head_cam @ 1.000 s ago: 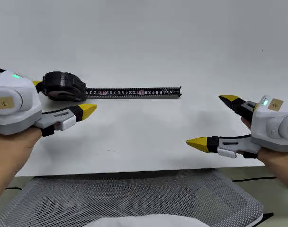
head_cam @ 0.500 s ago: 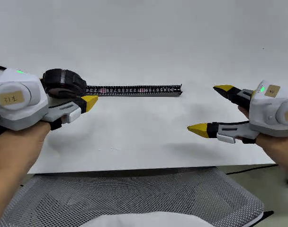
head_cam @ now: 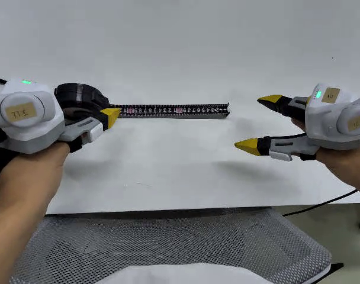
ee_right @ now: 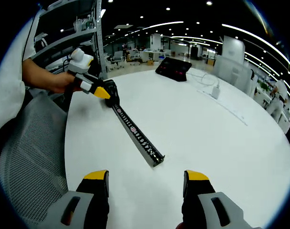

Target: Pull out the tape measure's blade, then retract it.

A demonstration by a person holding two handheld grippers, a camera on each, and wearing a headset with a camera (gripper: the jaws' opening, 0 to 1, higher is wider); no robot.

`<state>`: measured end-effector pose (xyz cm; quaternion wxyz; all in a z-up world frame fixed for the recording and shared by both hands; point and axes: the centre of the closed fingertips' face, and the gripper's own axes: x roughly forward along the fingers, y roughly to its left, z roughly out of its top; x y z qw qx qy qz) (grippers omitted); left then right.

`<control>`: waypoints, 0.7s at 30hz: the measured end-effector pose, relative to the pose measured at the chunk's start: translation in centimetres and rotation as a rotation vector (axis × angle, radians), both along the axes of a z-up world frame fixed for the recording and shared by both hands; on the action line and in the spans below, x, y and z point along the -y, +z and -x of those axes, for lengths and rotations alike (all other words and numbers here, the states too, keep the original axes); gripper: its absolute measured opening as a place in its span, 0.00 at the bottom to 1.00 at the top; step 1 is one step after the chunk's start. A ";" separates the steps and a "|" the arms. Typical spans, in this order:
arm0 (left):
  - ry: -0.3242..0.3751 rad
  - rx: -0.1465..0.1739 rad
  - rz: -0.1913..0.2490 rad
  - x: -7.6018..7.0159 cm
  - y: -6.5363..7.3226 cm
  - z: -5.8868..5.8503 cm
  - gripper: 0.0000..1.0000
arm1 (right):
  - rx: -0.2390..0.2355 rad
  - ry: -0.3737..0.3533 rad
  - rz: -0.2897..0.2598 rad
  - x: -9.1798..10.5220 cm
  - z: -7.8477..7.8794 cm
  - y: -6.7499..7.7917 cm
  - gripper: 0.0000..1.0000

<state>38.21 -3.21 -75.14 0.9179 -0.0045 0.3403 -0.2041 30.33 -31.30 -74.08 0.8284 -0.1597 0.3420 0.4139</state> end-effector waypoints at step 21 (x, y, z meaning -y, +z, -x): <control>0.116 -0.006 -0.021 -0.9 -0.5 -0.8 0.60 | -0.020 0.073 0.030 0.3 -2.0 -1.2 0.55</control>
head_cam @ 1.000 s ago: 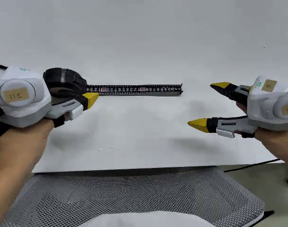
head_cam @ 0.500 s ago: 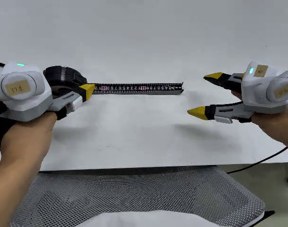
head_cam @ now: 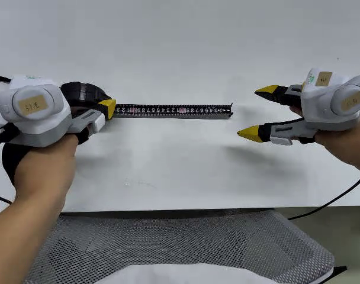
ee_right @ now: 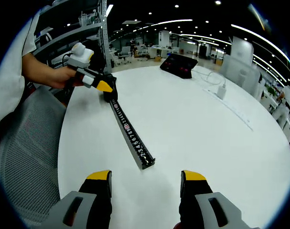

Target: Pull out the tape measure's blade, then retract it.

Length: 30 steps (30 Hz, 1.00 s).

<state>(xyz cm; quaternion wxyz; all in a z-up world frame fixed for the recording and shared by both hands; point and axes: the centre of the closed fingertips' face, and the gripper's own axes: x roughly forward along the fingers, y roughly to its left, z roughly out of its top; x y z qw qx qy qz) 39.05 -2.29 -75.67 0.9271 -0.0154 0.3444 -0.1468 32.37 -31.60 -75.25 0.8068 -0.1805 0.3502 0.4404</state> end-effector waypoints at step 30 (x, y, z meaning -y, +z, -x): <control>0.005 -0.004 0.027 0.0 -0.1 0.0 0.60 | -0.035 0.218 0.058 -1.9 -1.7 -2.8 0.27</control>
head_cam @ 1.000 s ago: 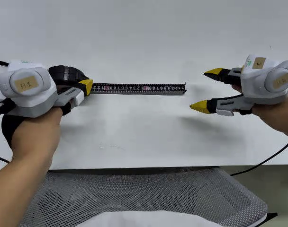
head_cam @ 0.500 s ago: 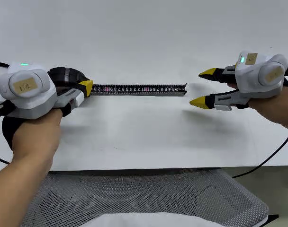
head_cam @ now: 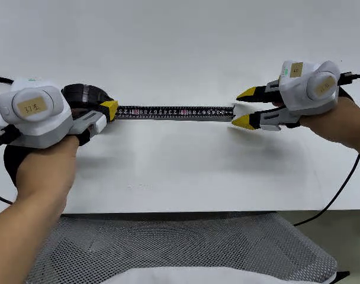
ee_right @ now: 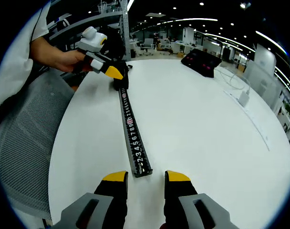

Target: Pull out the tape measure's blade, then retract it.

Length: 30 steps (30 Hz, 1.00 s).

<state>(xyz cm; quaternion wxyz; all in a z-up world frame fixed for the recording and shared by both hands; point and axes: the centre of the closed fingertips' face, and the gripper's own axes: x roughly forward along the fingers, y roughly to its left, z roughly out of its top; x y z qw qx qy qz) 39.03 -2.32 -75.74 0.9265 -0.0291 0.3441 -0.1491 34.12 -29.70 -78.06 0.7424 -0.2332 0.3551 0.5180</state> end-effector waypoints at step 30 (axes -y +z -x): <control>0.010 -0.005 0.006 -0.1 0.0 -0.1 0.60 | 0.018 0.105 0.010 -0.9 0.1 -0.6 0.11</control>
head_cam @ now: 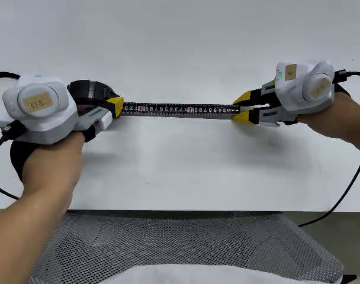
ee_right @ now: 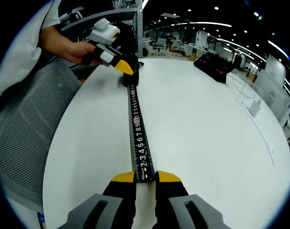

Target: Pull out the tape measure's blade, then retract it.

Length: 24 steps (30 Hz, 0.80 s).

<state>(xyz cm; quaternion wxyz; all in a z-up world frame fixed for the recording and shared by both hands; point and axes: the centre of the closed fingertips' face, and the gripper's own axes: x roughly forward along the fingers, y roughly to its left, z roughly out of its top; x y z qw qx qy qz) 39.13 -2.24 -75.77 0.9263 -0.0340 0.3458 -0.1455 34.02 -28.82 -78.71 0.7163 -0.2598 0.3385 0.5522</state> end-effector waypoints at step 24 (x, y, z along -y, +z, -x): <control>-0.011 -0.025 -0.009 0.0 -0.2 0.2 0.57 | -0.001 -0.005 0.002 0.0 0.2 -0.2 0.10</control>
